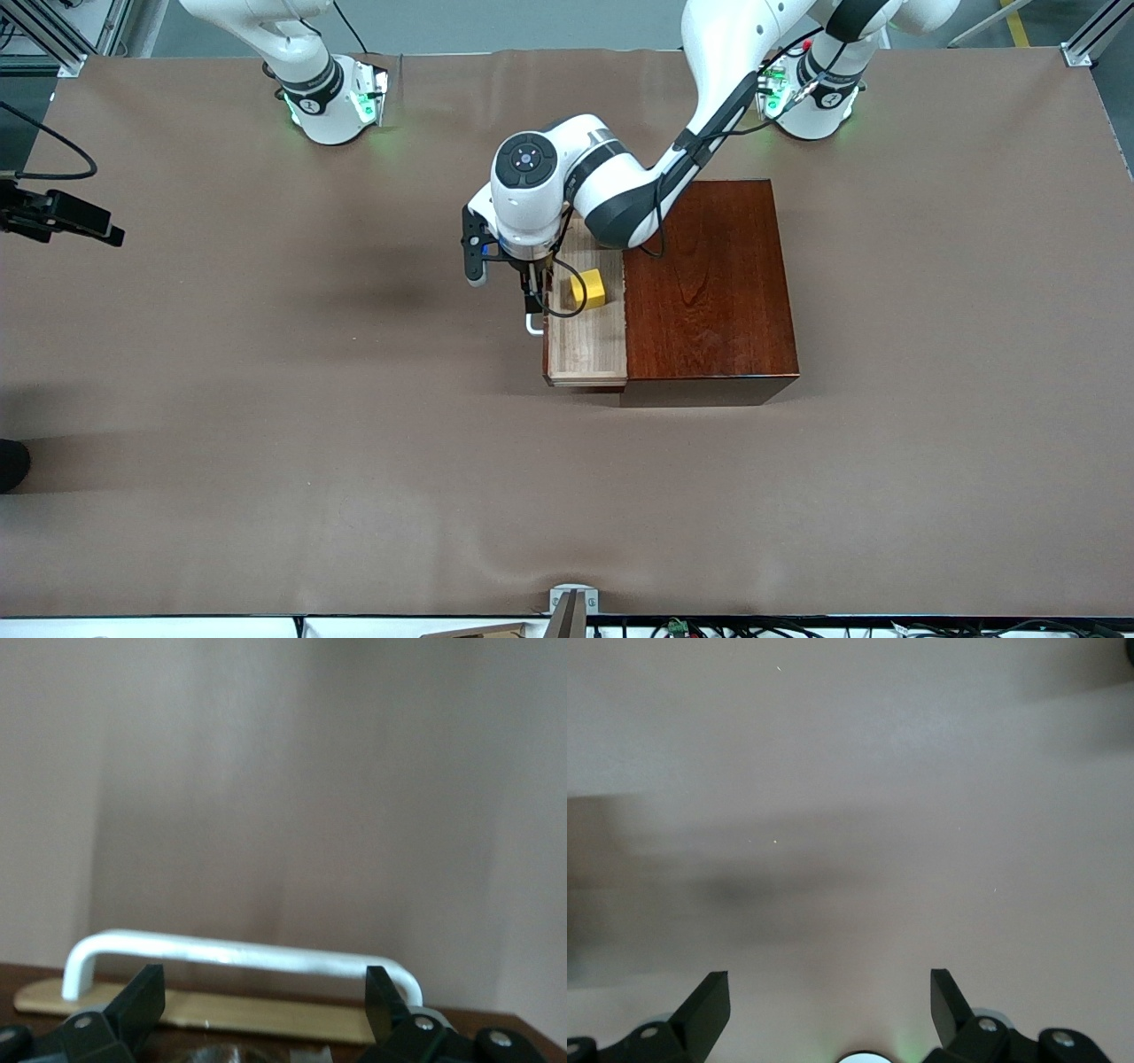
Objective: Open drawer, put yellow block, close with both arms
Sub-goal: 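Push the drawer closed into the box with the left gripper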
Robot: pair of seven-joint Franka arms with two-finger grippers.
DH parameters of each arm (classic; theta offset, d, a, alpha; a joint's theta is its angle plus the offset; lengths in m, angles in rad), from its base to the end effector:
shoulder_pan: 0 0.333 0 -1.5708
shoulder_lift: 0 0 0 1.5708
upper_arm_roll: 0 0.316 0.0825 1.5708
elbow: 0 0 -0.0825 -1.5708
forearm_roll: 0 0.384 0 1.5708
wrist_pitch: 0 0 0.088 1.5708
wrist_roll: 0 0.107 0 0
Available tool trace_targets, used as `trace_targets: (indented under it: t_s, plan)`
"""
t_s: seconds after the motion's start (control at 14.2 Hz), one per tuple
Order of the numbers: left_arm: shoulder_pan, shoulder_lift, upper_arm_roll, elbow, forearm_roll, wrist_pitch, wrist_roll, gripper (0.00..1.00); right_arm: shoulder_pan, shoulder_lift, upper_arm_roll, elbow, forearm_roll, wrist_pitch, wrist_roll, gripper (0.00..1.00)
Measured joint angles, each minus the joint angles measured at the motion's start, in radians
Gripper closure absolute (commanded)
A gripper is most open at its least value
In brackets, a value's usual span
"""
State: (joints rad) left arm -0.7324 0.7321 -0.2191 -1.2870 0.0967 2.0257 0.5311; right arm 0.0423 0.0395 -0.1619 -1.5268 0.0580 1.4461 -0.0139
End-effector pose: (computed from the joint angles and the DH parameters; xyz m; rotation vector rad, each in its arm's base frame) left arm 0.4673 -0.5781 0.3228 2.2871 -2.0630 0.0163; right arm 0.5500 -0.0574 0.6134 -3.0730 0.1572 0.1787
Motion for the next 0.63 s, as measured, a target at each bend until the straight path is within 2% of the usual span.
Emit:
trace_targets:
  t_s: [0.35,0.63]
  plan:
    - [-0.002,-0.002,0.011,0.026,0.042,-0.112,0.001,0.0,-0.003,-0.033,-0.001,-0.018,0.0,0.014,0.003,0.0]
    - [-0.005,-0.009,0.01,0.029,0.118,-0.185,0.001,0.0,-0.008,-0.04,-0.005,-0.009,0.0,0.027,0.003,0.0]
